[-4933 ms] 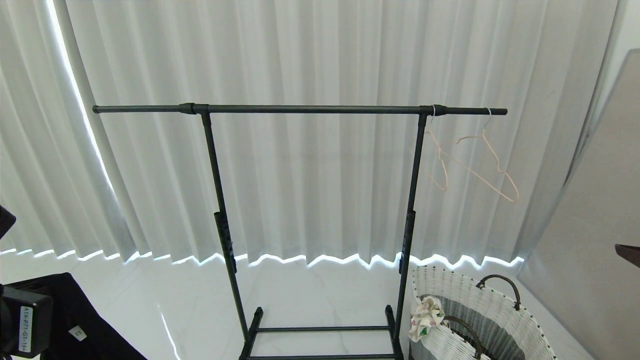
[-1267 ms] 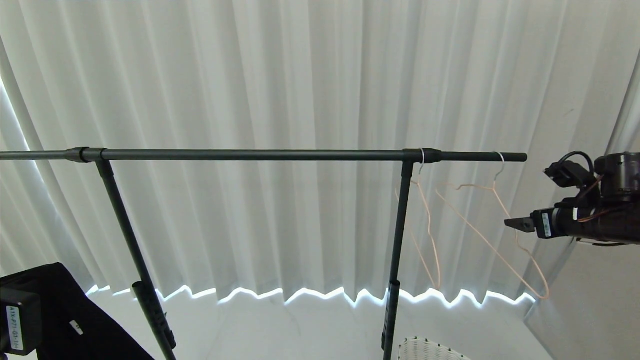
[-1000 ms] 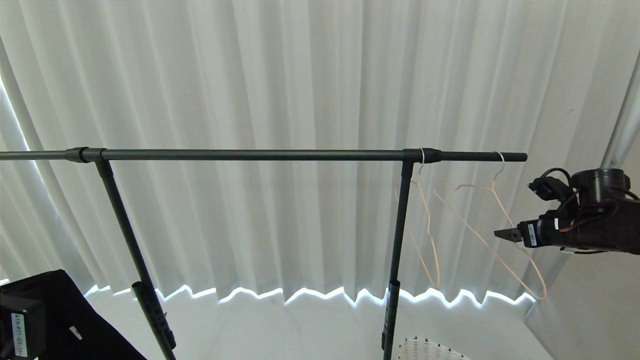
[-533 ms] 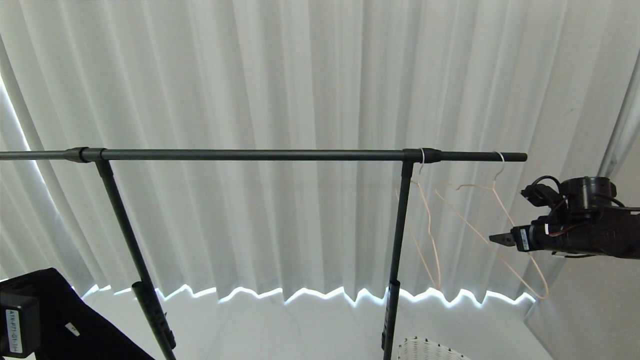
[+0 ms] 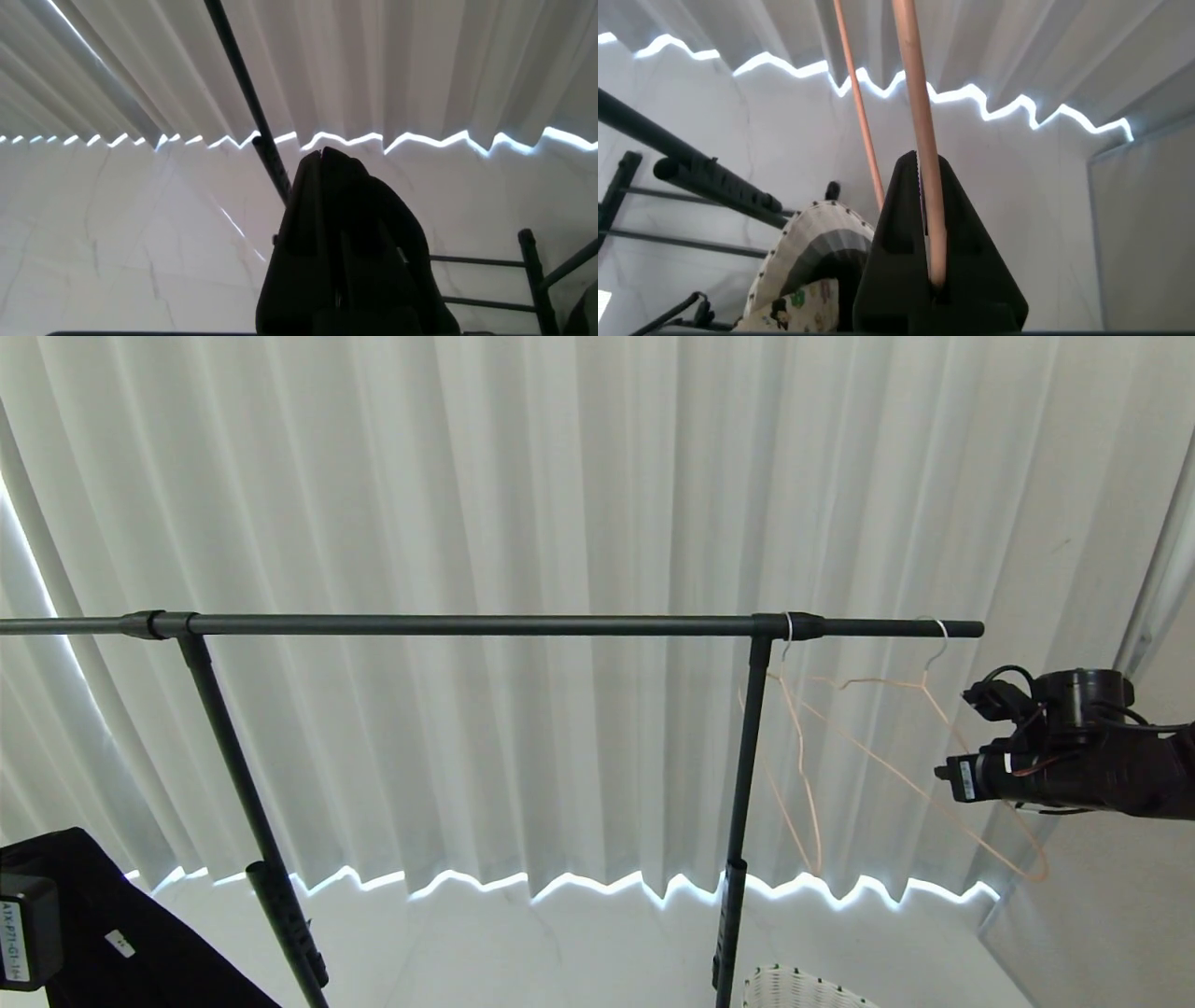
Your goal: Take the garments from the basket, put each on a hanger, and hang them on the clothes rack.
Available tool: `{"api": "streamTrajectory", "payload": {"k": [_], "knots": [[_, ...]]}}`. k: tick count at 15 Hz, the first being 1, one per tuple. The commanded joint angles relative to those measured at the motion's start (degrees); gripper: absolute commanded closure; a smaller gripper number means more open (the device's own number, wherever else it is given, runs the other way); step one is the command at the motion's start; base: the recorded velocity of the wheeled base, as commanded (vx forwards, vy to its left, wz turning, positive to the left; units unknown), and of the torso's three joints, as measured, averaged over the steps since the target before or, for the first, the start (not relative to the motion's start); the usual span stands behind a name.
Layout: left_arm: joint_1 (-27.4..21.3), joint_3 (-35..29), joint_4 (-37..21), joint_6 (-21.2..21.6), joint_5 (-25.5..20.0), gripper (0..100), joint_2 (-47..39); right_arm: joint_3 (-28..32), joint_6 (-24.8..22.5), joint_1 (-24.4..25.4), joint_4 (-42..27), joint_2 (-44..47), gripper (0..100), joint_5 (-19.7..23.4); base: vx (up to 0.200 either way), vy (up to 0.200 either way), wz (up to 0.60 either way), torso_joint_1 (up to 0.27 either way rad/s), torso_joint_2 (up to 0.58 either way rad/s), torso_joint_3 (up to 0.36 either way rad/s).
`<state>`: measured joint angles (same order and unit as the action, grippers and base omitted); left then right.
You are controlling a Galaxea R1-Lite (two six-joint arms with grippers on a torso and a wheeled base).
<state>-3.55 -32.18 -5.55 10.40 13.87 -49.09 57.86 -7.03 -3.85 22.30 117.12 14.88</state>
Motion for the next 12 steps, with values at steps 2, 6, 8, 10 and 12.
{"api": "streamTrajectory", "payload": {"k": [2, 6, 8, 10, 12], "knots": [[0.2, 0.0, 0.1, 0.0, 0.0, 100, 0.1, 0.1, 0.9, 0.1, 1.4, -0.5, 100, 0.1, 0.000, 0.000, 0.00, 0.000, 0.00, 0.000], [0.6, 0.1, 1.2, 0.0, 0.0, 100, 0.6, -1.9, 4.0, 0.1, 2.4, -5.1, 100, 0.2, 0.000, 0.000, 0.00, 0.000, 0.00, 0.000], [1.0, 0.6, 1.2, 0.1, 0.0, 100, 2.2, -4.6, 4.9, 0.1, 2.4, -9.9, 100, 0.7, 0.000, 0.000, 0.00, 0.000, 0.00, 0.000], [1.0, 1.1, 1.2, 0.1, 0.0, 100, 2.4, -8.7, 4.7, 0.1, 2.4, -14.0, 100, 0.5, 0.000, 0.000, 0.00, 0.000, 0.00, 0.000], [1.0, 0.5, 1.2, 0.9, 0.0, 100, 2.4, -15.7, 4.4, 0.4, 2.3, -20.0, 100, -0.8, 0.000, 0.000, 0.00, 0.000, 0.00, 0.000]]}}
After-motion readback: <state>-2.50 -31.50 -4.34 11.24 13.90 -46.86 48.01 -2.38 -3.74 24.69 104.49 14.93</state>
